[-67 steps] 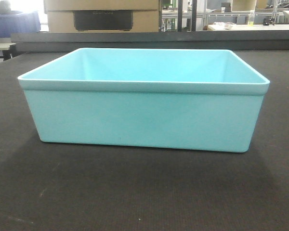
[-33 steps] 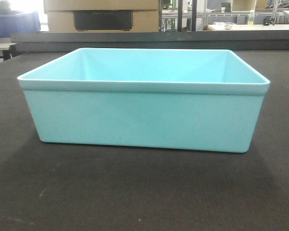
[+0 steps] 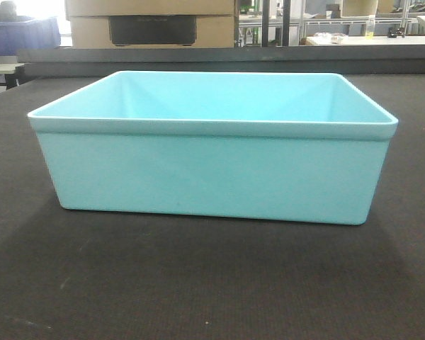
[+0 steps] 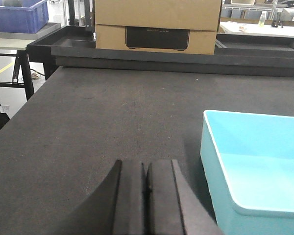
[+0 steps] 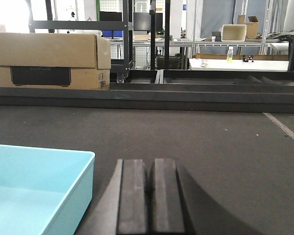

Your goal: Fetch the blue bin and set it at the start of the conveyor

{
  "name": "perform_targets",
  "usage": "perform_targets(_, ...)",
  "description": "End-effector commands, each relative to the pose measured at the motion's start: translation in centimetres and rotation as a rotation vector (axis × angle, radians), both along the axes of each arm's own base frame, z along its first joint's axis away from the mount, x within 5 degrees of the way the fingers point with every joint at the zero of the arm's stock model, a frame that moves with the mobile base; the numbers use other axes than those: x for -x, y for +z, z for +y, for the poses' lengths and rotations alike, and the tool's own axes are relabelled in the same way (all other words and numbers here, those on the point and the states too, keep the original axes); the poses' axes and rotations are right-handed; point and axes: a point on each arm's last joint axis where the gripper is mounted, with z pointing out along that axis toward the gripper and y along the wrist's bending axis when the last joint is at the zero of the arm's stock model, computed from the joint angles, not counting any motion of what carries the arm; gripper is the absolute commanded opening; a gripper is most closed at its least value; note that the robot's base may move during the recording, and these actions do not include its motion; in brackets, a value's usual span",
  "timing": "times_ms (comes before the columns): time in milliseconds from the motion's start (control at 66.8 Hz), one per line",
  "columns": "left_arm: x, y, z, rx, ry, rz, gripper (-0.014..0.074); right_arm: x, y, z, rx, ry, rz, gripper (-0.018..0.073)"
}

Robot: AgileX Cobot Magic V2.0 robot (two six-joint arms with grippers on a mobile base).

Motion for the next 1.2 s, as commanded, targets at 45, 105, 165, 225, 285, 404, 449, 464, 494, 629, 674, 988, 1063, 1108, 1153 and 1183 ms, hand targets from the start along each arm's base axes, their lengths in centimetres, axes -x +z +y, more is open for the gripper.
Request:
perform_targets(45, 0.9, -1.5, 0.1, -0.058, 0.005, -0.049, -0.0111, 0.1, 0.2, 0.0, 0.014, -0.001, -0.025, -0.0162)
perform_targets(105, 1.4, -2.9, 0.0, -0.102, -0.002, -0.088, -0.0111, 0.1, 0.2, 0.0, 0.014, -0.001, -0.025, -0.0162)
perform_targets(165, 1.7, -4.7, 0.1, -0.111, 0.005, -0.113, -0.0111, 0.1, 0.2, 0.0, 0.014, -0.001, -0.025, -0.0162)
perform_targets(225, 2.0, -6.4, 0.1, -0.104, 0.009, -0.144, -0.0111, 0.1, 0.2, 0.0, 0.014, -0.001, -0.025, -0.0162)
perform_targets(285, 2.1, -8.2, 0.1, -0.088, 0.021, -0.142, -0.0111, 0.1, 0.2, 0.0, 0.014, -0.001, -0.025, -0.0162)
perform_targets(404, 1.6, -10.5, 0.3, -0.091, 0.056, -0.120, -0.0111, 0.1, 0.2, 0.0, 0.014, -0.001, -0.025, -0.0162)
perform_targets(449, 1.6, -10.1, 0.4, -0.082, 0.069, -0.161, -0.0111, 0.1, 0.2, 0.0, 0.014, -0.001, -0.025, -0.0162)
perform_targets(464, 1.6, -10.1, 0.4, -0.075, 0.071, -0.161, -0.0111, 0.1, 0.2, 0.0, 0.014, -0.001, -0.025, -0.0162)
perform_targets(494, 1.6, -10.4, 0.5, -0.071, 0.077, -0.136, -0.0111, 0.1, 0.2, 0.0, 0.014, -0.001, -0.025, -0.0162)
perform_targets(629, 1.6, -10.3, 0.5, -0.071, 0.079, -0.141, -0.0111, 0.1, 0.2, 0.0, 0.014, -0.001, -0.025, -0.0162)
perform_targets(674, 1.6, -10.3, 0.5, -0.071, 0.079, -0.143, -0.0111, 0.1, 0.2, 0.0, 0.014, -0.001, -0.025, -0.0162)
perform_targets(988, 1.6, -10.2, 0.5, -0.071, 0.080, -0.151, -0.0111, 0.1, 0.2, 0.0, 0.014, -0.001, -0.025, -0.0162)
perform_targets(1063, 1.6, -10.2, 0.5, -0.071, 0.080, -0.151, -0.0111, 0.1, 0.2, 0.0, 0.014, -0.001, -0.025, -0.0162)
perform_targets(1108, 1.6, -10.2, 0.5, -0.071, 0.080, -0.151, -0.0111, 0.1, 0.2, 0.0, 0.014, -0.001, -0.025, -0.0162)
perform_targets(1153, 1.6, -10.2, 0.5, -0.071, 0.080, -0.151, -0.0111, 0.1, 0.2, 0.0, 0.014, -0.001, -0.025, -0.0162)
perform_targets(1183, 1.6, -10.2, 0.5, -0.071, 0.080, -0.151, -0.0111, 0.1, 0.2, 0.0, 0.014, -0.001, -0.025, -0.0162)
